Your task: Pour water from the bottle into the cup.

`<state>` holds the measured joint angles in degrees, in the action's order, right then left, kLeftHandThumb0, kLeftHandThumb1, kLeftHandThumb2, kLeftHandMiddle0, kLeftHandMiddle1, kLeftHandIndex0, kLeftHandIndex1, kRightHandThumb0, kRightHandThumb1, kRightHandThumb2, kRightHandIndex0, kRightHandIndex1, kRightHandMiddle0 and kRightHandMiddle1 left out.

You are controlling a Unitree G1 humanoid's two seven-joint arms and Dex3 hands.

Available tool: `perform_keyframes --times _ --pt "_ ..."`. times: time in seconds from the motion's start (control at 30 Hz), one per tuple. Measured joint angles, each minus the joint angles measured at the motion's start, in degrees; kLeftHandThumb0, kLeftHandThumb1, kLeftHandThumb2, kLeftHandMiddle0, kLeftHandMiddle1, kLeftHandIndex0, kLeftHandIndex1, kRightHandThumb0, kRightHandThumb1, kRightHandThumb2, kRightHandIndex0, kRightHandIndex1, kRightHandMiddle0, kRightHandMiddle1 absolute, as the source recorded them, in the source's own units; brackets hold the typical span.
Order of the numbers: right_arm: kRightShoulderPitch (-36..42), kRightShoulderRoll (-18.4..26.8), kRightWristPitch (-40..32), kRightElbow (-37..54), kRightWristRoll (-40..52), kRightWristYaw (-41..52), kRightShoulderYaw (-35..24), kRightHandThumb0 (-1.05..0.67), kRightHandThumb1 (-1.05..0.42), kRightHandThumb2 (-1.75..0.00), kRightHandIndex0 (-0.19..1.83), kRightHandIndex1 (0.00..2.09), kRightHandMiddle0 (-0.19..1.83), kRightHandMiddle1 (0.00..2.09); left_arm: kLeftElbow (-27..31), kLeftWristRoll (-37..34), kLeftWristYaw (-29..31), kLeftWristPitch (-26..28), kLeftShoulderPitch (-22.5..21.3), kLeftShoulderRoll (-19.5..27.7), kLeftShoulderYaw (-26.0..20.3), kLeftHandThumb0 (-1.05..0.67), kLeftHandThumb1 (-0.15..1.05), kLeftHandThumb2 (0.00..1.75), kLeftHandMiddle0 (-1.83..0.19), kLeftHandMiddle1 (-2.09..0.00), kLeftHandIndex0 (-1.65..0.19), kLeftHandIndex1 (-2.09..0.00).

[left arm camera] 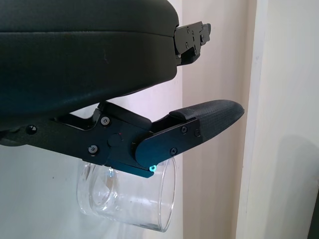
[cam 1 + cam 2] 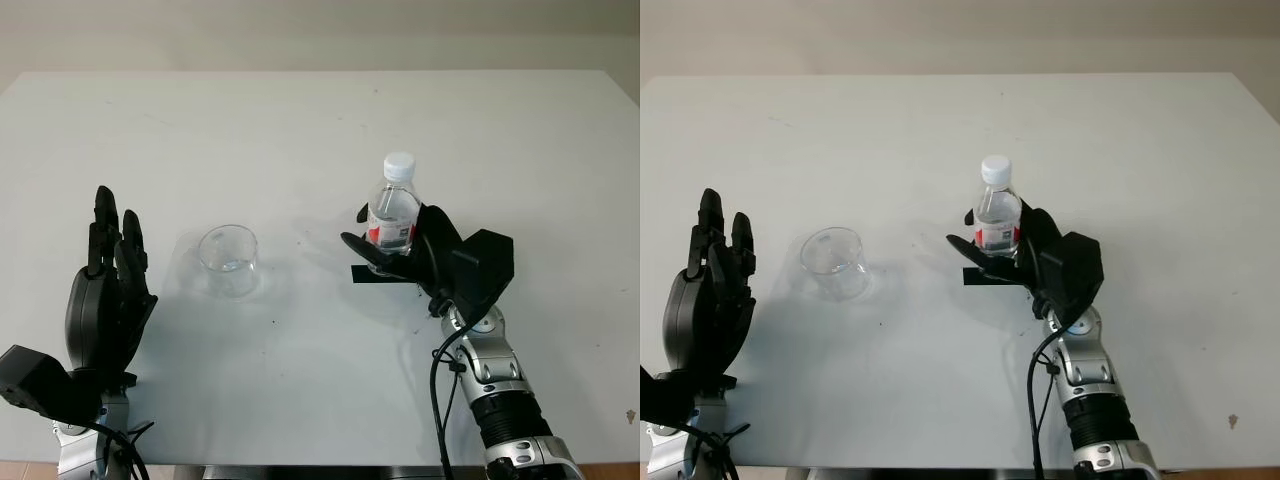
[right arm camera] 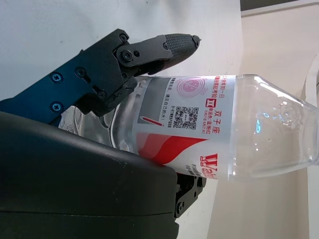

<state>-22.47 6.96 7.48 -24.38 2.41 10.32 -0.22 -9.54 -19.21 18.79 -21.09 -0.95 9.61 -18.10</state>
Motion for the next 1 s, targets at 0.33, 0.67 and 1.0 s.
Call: perform_keyframes --times 0.33,0.67,1.0 --pt "-0.4 -0.9 2.6 -2.5 -1.7 -2.0 0.0 -0.49 -1.05 -0.51 0.97 2.09 0.64 2.09 -0.2 -0.2 0.1 0.0 -0.1 0.2 0.0 -0.69 1.05 0.8 0.19 0.0 0.19 0.0" --pt "0.0 -0.9 4.0 -2.8 -2.1 -1.5 0.0 -0.5 -1.05 -0.5 0.87 2.09 0.6 2.09 -0.2 -0.6 -0.1 0.0 -0.1 0.2 -0.2 -0.7 1.05 0.79 0.19 0.0 0.19 0.0" --pt "1.0 -1.0 8.0 -5.1 -0.3 1.2 -0.5 -0.56 -0.98 -0.05 0.04 1.88 -0.04 1.83 -0.2 -0.5 -0.3 0.0 -0.1 0.2 -0.2 -0.7 1.05 0.79 0.19 0.0 0.19 0.0"
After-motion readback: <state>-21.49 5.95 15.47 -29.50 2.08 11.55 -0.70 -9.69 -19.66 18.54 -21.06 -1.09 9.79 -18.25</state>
